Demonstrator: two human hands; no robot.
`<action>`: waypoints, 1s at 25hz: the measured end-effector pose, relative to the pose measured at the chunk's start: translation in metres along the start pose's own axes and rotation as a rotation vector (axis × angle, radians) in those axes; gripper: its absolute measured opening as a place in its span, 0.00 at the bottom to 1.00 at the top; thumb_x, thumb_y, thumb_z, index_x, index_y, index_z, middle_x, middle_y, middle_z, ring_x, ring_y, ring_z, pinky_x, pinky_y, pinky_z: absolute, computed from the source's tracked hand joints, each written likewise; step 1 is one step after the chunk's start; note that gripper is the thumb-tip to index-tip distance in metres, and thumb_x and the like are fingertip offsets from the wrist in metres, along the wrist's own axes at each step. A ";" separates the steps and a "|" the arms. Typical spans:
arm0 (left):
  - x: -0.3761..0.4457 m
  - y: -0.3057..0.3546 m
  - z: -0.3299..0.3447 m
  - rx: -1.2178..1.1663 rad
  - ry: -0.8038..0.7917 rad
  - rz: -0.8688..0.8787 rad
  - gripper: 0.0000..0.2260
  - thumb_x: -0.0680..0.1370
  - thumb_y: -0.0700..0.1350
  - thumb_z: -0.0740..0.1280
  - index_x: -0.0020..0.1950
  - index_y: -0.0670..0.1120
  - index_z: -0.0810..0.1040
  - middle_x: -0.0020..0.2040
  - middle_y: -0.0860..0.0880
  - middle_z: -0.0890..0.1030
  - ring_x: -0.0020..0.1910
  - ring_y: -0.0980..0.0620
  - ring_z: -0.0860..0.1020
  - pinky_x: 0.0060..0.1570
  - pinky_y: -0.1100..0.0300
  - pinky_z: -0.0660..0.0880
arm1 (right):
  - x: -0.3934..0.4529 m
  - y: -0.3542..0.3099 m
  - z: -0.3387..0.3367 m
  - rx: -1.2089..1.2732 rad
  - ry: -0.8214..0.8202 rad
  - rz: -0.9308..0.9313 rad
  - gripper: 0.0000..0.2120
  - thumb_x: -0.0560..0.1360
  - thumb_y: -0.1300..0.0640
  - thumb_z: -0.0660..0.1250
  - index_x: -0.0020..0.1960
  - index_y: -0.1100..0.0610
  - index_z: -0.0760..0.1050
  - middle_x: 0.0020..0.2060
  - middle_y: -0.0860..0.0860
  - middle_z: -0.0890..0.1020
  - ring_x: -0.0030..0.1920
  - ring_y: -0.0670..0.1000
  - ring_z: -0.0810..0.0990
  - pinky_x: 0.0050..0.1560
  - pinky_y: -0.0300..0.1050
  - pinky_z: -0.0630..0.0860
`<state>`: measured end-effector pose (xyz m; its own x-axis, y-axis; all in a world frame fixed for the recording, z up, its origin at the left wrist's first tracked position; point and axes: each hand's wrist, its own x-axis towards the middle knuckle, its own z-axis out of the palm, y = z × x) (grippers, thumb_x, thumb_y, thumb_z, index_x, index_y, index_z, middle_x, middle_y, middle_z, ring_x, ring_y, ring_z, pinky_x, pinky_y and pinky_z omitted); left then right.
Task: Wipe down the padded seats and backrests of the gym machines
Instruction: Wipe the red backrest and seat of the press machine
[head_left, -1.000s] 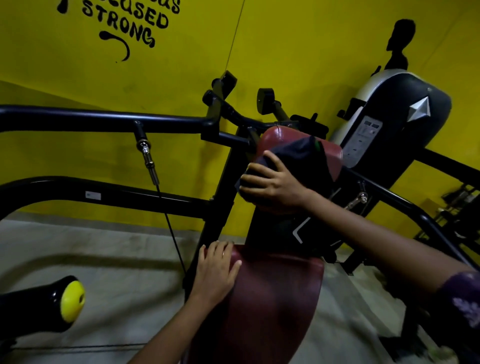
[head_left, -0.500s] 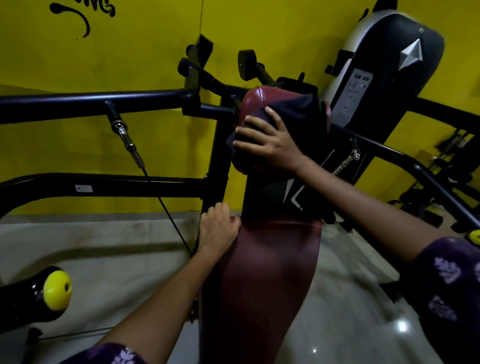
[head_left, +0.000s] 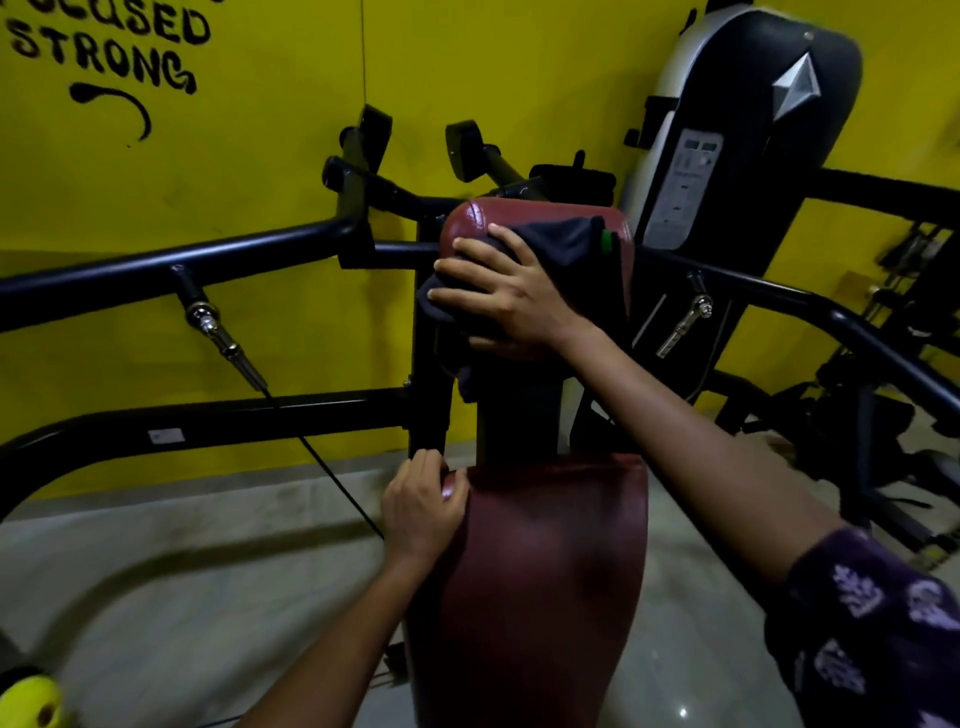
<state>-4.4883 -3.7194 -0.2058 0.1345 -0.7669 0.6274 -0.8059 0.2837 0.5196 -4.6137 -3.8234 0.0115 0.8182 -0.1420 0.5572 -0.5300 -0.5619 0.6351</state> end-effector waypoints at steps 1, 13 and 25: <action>0.000 0.000 0.000 -0.002 0.005 0.000 0.13 0.73 0.54 0.59 0.36 0.45 0.69 0.32 0.49 0.71 0.31 0.48 0.72 0.27 0.56 0.66 | -0.004 0.006 -0.002 0.019 -0.001 0.015 0.24 0.70 0.46 0.66 0.63 0.54 0.77 0.63 0.56 0.77 0.66 0.61 0.73 0.69 0.60 0.57; 0.004 0.009 -0.004 0.001 0.044 0.003 0.12 0.73 0.53 0.59 0.36 0.46 0.68 0.32 0.50 0.69 0.31 0.50 0.70 0.31 0.60 0.60 | 0.011 0.037 -0.019 0.207 0.163 0.858 0.20 0.74 0.46 0.59 0.59 0.57 0.76 0.57 0.55 0.77 0.60 0.56 0.73 0.59 0.50 0.62; -0.001 0.003 -0.002 0.023 0.013 0.002 0.12 0.74 0.53 0.59 0.38 0.46 0.70 0.33 0.50 0.71 0.31 0.51 0.70 0.28 0.58 0.65 | -0.021 0.054 -0.022 0.226 0.107 1.073 0.20 0.75 0.41 0.56 0.61 0.47 0.76 0.60 0.43 0.77 0.62 0.51 0.70 0.64 0.57 0.60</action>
<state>-4.4895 -3.7169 -0.2036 0.1399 -0.7588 0.6361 -0.8192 0.2721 0.5048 -4.6640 -3.8330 0.0456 -0.0723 -0.5802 0.8113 -0.8920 -0.3264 -0.3128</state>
